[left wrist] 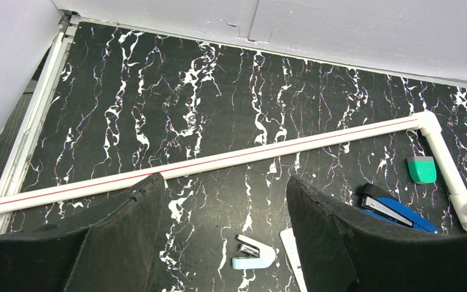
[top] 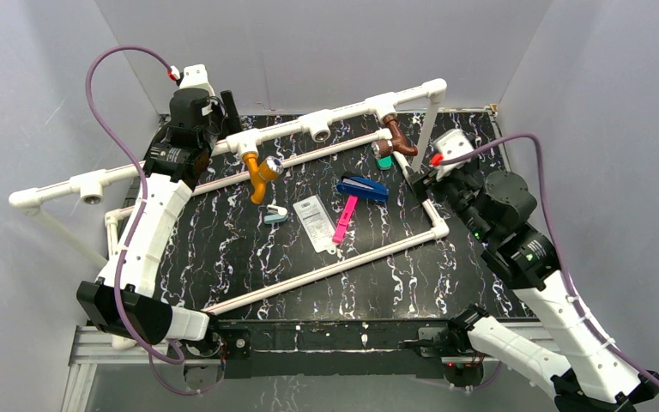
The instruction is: Install the water faucets
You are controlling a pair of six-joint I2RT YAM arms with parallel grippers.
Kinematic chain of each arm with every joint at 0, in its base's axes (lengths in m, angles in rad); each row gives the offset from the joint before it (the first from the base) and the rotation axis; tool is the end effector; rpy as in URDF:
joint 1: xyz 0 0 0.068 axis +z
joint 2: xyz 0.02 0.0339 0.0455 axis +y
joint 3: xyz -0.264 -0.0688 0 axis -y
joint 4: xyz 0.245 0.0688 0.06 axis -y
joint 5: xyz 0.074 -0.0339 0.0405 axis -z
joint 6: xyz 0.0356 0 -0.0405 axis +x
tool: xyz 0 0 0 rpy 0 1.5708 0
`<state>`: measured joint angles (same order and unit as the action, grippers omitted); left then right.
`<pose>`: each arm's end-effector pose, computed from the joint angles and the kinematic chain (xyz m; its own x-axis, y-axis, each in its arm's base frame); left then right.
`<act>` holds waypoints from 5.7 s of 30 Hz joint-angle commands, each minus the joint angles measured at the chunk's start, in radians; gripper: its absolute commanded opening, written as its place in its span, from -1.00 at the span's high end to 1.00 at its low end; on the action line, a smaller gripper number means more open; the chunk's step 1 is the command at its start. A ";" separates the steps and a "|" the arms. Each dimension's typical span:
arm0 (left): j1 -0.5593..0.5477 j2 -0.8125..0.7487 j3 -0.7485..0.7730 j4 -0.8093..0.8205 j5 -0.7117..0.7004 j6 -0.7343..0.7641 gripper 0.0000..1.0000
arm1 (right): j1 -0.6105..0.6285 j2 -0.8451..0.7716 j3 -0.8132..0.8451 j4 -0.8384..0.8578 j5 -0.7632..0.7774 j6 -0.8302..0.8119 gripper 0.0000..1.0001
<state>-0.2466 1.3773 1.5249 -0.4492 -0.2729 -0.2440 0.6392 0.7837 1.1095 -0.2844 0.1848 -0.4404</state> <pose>0.2992 -0.0654 0.4358 -0.2760 -0.1704 -0.9459 -0.0837 0.9847 -0.1530 0.1282 0.0871 0.4396 0.2172 -0.3607 -0.9070 -0.3830 0.8232 -0.4191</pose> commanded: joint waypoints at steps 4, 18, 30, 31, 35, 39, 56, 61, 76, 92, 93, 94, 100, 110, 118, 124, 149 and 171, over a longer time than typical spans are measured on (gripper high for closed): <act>-0.025 0.030 -0.056 -0.194 0.043 0.007 -0.42 | 0.002 0.036 0.030 0.100 -0.132 -0.503 -0.80; -0.025 0.029 -0.055 -0.197 0.041 0.012 -0.42 | 0.014 0.138 -0.057 0.299 -0.163 -0.904 -0.81; -0.025 0.044 -0.051 -0.197 0.038 0.015 -0.42 | 0.079 0.200 -0.161 0.491 -0.095 -1.047 -0.61; -0.025 0.046 -0.051 -0.197 0.038 0.015 -0.42 | 0.084 0.205 -0.167 0.502 -0.090 -1.050 -0.58; -0.024 0.052 -0.046 -0.198 0.038 0.015 -0.42 | 0.102 0.220 -0.172 0.523 -0.076 -1.048 -0.39; -0.025 0.054 -0.046 -0.198 0.037 0.015 -0.42 | 0.116 0.232 -0.190 0.550 -0.052 -1.036 -0.12; -0.025 0.058 -0.040 -0.200 0.039 0.015 -0.42 | 0.137 0.227 -0.171 0.603 0.030 -0.416 0.97; -0.026 0.052 -0.040 -0.202 0.041 0.015 -0.42 | 0.137 0.234 -0.150 0.619 0.080 -0.021 0.97; -0.030 0.034 -0.048 -0.201 0.040 0.014 -0.42 | 0.134 0.220 -0.160 0.554 0.387 1.054 0.97; -0.031 0.015 -0.068 -0.192 0.042 0.014 -0.42 | 0.080 0.224 -0.281 0.475 0.247 1.950 0.97; -0.032 0.016 -0.069 -0.191 0.044 0.014 -0.42 | 0.078 0.226 -0.286 0.478 0.235 1.972 0.97; -0.033 0.016 -0.070 -0.191 0.044 0.014 -0.42 | 0.078 0.226 -0.289 0.477 0.229 1.991 0.97; -0.033 0.014 -0.068 -0.192 0.046 0.014 -0.43 | 0.078 0.203 -0.285 0.404 0.262 2.029 0.97; -0.033 0.019 -0.063 -0.196 0.043 0.014 -0.43 | 0.077 0.140 -0.267 0.359 0.324 1.887 -0.24; -0.033 0.025 -0.062 -0.197 0.040 0.015 -0.43 | 0.076 0.058 -0.258 0.335 0.419 1.690 -0.80; -0.033 0.027 -0.060 -0.197 0.041 0.015 -0.43 | 0.076 -0.003 -0.207 0.304 0.488 1.437 -0.92; -0.033 0.033 -0.050 -0.202 0.043 0.016 -0.43 | 0.076 -0.010 0.073 0.167 0.211 -0.081 -0.97; -0.035 0.031 -0.062 -0.193 0.046 0.017 -0.43 | 0.076 0.081 0.011 0.058 0.096 -0.988 -0.93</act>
<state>-0.2592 1.3758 1.5234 -0.4507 -0.2726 -0.2359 0.7155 0.8700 1.1496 -0.3836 0.2783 -1.2114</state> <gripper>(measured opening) 0.712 0.963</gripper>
